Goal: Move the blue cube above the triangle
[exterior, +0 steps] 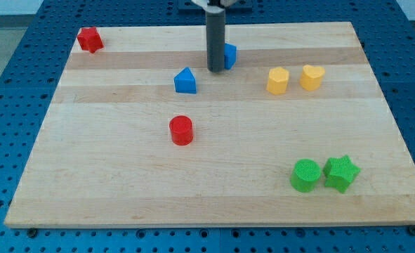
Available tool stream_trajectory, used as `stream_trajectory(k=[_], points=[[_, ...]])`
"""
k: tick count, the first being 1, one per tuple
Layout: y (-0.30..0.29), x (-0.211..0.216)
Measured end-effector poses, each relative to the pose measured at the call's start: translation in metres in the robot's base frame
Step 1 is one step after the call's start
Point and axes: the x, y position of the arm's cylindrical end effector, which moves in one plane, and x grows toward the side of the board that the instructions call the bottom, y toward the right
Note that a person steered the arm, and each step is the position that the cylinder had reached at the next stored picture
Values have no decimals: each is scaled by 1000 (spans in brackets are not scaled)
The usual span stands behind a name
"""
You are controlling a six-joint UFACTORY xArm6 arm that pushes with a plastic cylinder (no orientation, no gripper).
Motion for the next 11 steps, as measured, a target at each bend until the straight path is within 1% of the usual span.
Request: stream_trajectory(k=[1,2,3,4,5,6,7,8,9,10,11], points=[[-2,-9],[-1,30],[29,36],[43,-1],[8,-17],[-17,-17],[14,-3],[74,-10],[75,-44],[24,-52],[-8,-52]])
